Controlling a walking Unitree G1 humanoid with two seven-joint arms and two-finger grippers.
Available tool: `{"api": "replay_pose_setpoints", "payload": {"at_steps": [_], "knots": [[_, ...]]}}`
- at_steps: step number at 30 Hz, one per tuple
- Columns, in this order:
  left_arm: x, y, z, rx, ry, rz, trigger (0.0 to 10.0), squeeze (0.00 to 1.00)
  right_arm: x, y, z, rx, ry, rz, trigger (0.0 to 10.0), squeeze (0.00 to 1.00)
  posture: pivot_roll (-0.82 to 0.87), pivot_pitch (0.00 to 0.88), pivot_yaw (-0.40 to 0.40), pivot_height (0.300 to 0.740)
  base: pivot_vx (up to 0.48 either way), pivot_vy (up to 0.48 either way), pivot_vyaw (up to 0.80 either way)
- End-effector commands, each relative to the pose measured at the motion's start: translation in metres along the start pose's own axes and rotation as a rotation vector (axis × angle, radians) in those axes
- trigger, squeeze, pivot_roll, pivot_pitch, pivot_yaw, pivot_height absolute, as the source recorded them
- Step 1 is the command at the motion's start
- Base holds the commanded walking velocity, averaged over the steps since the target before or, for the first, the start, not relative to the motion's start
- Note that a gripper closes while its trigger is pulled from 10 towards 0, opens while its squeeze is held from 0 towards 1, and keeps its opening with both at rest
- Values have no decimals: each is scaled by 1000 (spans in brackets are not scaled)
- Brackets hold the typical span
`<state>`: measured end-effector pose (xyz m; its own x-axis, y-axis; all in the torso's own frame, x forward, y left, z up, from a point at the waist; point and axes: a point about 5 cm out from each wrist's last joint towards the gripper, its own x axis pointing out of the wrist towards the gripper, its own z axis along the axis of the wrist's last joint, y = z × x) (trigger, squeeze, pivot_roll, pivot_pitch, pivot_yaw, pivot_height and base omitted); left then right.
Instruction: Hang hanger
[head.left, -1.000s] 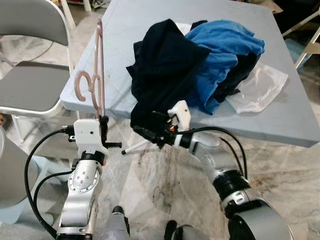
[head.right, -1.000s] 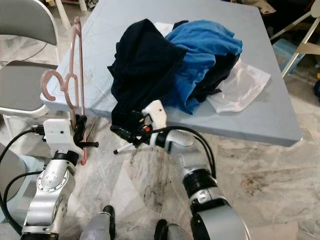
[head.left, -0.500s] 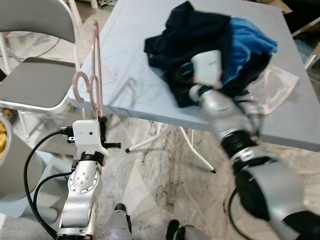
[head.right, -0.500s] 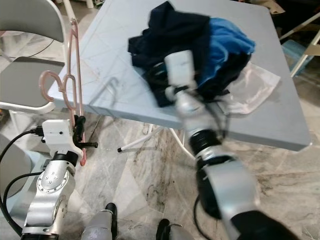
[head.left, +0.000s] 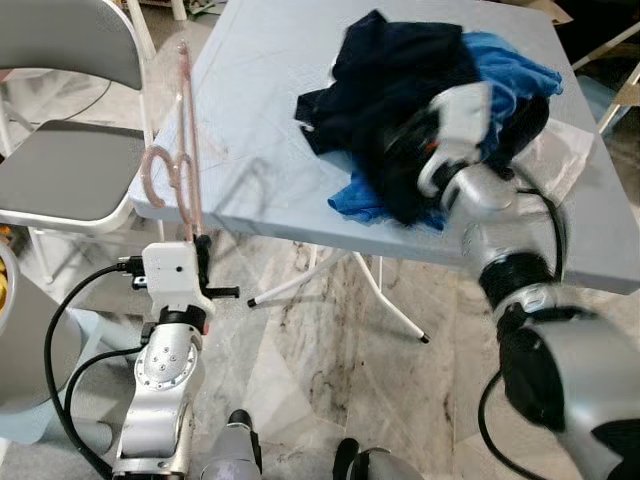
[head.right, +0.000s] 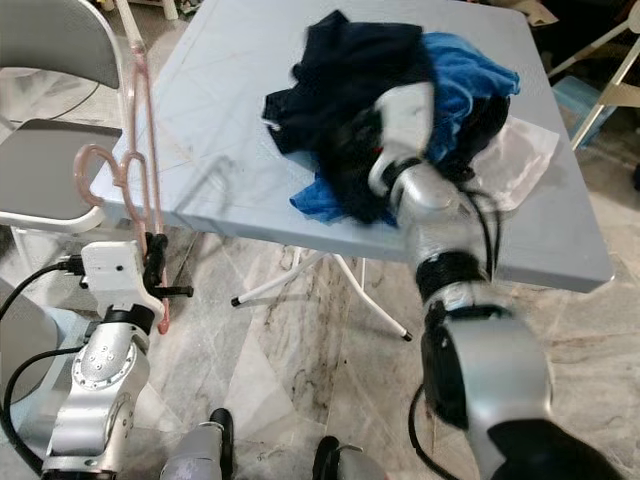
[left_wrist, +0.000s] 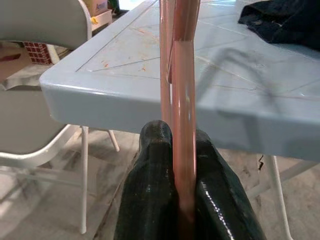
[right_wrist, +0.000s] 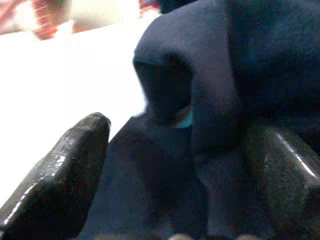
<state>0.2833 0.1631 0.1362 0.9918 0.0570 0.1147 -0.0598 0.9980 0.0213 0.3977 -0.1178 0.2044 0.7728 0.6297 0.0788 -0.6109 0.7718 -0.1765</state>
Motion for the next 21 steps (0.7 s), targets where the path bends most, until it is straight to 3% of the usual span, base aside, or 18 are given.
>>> {"api": "replay_pose_setpoints", "payload": {"at_steps": [1, 3, 9, 13, 21], "knots": [[0, 0, -1, 6, 0, -9, 10000, 0, -10, 9, 4, -72, -42, 199, 10000, 0, 267, 227, -74, 740, 0, 0, 0], [0, -1, -1, 5, 2, -13, 10000, 0, -19, 13, 3, -106, -49, 285, 10000, 0, 259, 226, -71, 740, 0, 0, 0], [3, -3, -2, 5, 5, -24, 10000, 0, -29, 1, 16, -186, -112, 232, 10000, 0, 237, 222, -66, 740, 0, 0, 0], [5, -7, -2, 11, -9, -58, 10000, 0, -42, -12, 31, -255, -222, 27, 10000, 0, 214, 214, -55, 740, 0, 0, 0], [9, -17, 3, 47, -54, -133, 10000, 0, -63, -10, 44, -285, -307, -148, 10000, 0, 161, 209, -32, 740, 0, 0, 0]]}}
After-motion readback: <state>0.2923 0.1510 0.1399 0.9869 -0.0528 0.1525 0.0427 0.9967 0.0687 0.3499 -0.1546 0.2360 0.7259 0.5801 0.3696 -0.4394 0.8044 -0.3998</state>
